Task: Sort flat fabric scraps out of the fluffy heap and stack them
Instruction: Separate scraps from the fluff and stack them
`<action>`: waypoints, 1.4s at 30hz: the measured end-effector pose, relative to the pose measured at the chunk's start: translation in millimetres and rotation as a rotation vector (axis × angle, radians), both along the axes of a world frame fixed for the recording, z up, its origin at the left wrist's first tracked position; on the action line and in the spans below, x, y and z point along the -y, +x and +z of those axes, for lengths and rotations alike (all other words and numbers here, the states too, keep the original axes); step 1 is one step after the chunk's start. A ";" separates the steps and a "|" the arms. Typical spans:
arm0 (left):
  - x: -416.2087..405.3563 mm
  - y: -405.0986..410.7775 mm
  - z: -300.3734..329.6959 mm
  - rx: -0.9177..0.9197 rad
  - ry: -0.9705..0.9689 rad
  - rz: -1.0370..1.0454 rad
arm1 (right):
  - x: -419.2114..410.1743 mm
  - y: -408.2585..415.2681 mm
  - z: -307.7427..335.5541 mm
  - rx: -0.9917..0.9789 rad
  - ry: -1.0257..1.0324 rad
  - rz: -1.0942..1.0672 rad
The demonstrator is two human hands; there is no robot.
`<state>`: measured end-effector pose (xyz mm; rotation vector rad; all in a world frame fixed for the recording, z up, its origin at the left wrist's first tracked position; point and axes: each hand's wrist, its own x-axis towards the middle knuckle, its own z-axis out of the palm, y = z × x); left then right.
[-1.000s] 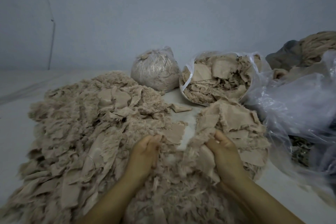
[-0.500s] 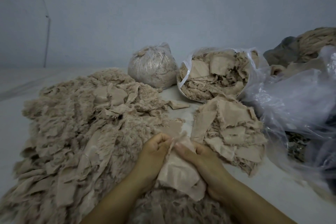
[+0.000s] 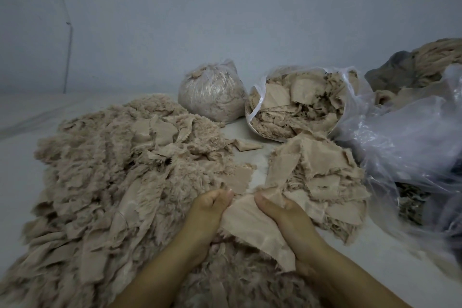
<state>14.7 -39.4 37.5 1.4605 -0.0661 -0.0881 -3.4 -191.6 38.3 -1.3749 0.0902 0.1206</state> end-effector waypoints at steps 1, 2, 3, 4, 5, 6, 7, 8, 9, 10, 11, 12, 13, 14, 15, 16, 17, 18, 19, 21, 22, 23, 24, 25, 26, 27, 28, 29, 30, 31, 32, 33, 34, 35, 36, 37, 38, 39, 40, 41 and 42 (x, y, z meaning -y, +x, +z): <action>-0.9 -0.1 -0.3 -0.014 0.009 -0.017 | 0.4 0.1 0.3 -0.011 0.007 -0.001; -1.8 0.1 -0.6 -0.022 0.011 -0.038 | 1.4 0.2 0.3 -0.017 0.009 0.002; -2.9 0.4 -0.8 -0.023 0.011 -0.062 | 2.0 0.0 0.8 -0.024 0.006 0.007; -3.6 0.3 -1.3 -0.018 0.010 -0.094 | 2.3 -0.4 1.1 -0.028 -0.003 0.010; -3.8 -0.1 -1.9 -0.009 0.012 -0.131 | 2.1 -0.8 1.6 -0.032 -0.019 0.012; -3.5 -1.1 -2.1 0.013 0.030 -0.164 | 2.0 -1.0 1.5 -0.030 -0.033 0.012; -3.3 -2.0 -2.8 0.046 0.067 -0.176 | 1.5 -1.3 1.8 -0.027 -0.045 0.013; -3.1 -1.7 -3.9 0.076 0.109 -0.170 | 1.2 -1.6 2.2 -0.021 -0.055 0.017; -3.3 -1.4 -4.5 0.097 0.136 -0.154 | 1.0 -2.0 2.8 -0.015 -0.068 0.021; -4.1 -0.7 -6.3 0.116 0.150 -0.146 | 0.9 -2.2 3.0 -0.005 -0.081 0.025; -4.9 0.0 -7.6 0.131 0.158 -0.142 | 0.7 -2.8 3.4 0.003 -0.097 0.028; -5.2 0.5 -7.5 0.145 0.173 -0.138 | 0.4 -3.3 3.9 0.010 -0.110 0.030; -5.1 0.4 -6.2 0.160 0.196 -0.129 | 0.2 -3.8 4.6 0.011 -0.112 0.032; -5.0 0.3 -5.7 0.174 0.217 -0.110 | 0.4 -3.9 5.2 0.002 -0.102 0.035; -5.0 1.3 -5.5 0.164 0.210 -0.061 | 0.9 -4.6 6.7 -0.016 -0.085 0.038; -6.1 3.5 -5.0 0.134 0.160 0.009 | 1.8 -5.3 8.8 -0.035 -0.069 0.042; -8.8 6.0 -4.3 0.107 0.097 0.091 | 3.1 -6.0 10.8 -0.045 -0.055 0.048; -12.9 9.3 -3.7 0.104 0.048 0.156 | 4.4 -5.9 12.3 -0.044 -0.053 0.059; -16.4 10.6 -3.5 0.124 0.025 0.177 | 5.4 -6.3 13.6 -0.044 -0.066 0.069; -14.2 6.8 -2.3 0.204 0.031 0.092 | 4.4 -7.4 13.7 -0.052 -0.088 0.106; -9.0 3.3 -1.6 0.235 0.063 -0.004 | 2.4 -8.2 13.1 -0.055 -0.094 0.136; -3.4 0.2 -1.2 0.261 0.120 -0.077 | -0.2 -9.0 12.7 -0.053 -0.102 0.167; 1.0 -1.2 -1.4 0.278 0.163 -0.097 | -2.7 -9.7 12.3 -0.045 -0.116 0.198; 3.6 -0.4 -2.2 0.268 0.166 -0.067 | -4.4 -10.1 11.7 -0.039 -0.132 0.222; 3.6 1.9 -2.7 0.217 0.119 0.000 | -4.8 -10.3 12.8 -0.037 -0.140 0.239; 0.0 5.2 -2.4 0.140 0.047 0.065 | -3.7 -10.1 13.5 -0.045 -0.128 0.248; -5.1 8.6 -1.3 0.057 -0.039 0.110 | -1.9 -10.0 14.5 -0.062 -0.103 0.250; -10.2 10.8 -0.4 -0.010 -0.133 0.123 | 0.0 -9.7 15.5 -0.081 -0.069 0.245; -13.4 11.5 0.7 -0.048 -0.217 0.106 | 1.8 -9.6 16.5 -0.102 -0.039 0.240; -14.8 10.4 1.3 -0.060 -0.265 0.066 | 3.0 -9.0 16.8 -0.118 -0.020 0.238; -14.2 7.8 3.0 -0.053 -0.258 0.011 | 2.9 -9.5 17.6 -0.126 -0.012 0.242; -12.3 5.2 3.4 -0.035 -0.213 -0.052 | 2.5 -9.1 16.8 -0.121 -0.009 0.255; -9.3 2.5 3.2 -0.005 -0.153 -0.121 | 1.6 -9.5 16.7 -0.113 -0.010 0.268; -6.1 -0.4 2.8 0.035 -0.097 -0.179 | 1.1 -9.2 15.6 -0.099 -0.009 0.281; -3.0 -3.0 3.0 0.069 -0.061 -0.206 | 0.3 -9.9 15.6 -0.085 -0.006 0.293; -0.7 -3.7 3.0 0.079 -0.054 -0.194 | 0.1 -9.4 14.0 -0.073 0.003 0.302; 0.2 -3.6 3.3 0.069 -0.069 -0.165 | -0.5 -9.3 13.6 -0.066 0.019 0.305; -0.2 -3.2 2.7 0.054 -0.089 -0.146 | -1.2 -8.8 11.6 -0.050 0.039 0.302; -0.6 -3.0 2.2 0.041 -0.096 -0.145 | -2.3 -9.0 10.9 -0.023 0.053 0.292; -1.0 -3.0 2.0 0.035 -0.079 -0.150 | -3.1 -8.7 9.3 0.014 0.056 0.278; -1.0 -3.3 2.0 0.036 -0.053 -0.152 | -3.8 -9.1 8.0 0.051 0.045 0.264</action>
